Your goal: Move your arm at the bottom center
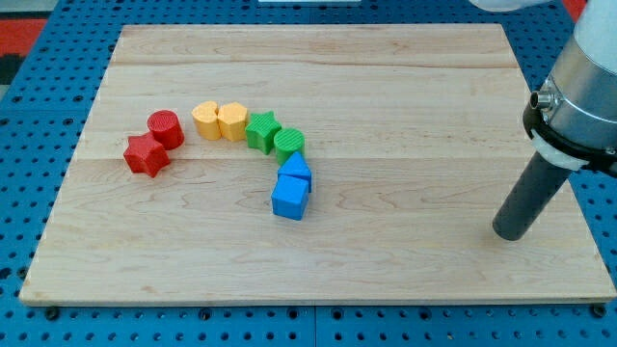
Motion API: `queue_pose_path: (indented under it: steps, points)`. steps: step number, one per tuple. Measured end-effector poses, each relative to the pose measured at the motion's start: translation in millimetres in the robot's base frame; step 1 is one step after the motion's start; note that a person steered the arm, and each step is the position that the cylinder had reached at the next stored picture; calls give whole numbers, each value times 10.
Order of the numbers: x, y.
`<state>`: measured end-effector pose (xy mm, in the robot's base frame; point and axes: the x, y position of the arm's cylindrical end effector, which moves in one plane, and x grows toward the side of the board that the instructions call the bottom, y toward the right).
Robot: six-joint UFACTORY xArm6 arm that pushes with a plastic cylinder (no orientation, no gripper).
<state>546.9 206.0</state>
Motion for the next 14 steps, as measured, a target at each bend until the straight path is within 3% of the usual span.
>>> queue_pose_path:
  steps: [3,6,9,11,14]
  points:
    - [0,-3]
    - [0,-672]
    - [37,-814]
    - [571,-1450]
    - [614,-1787]
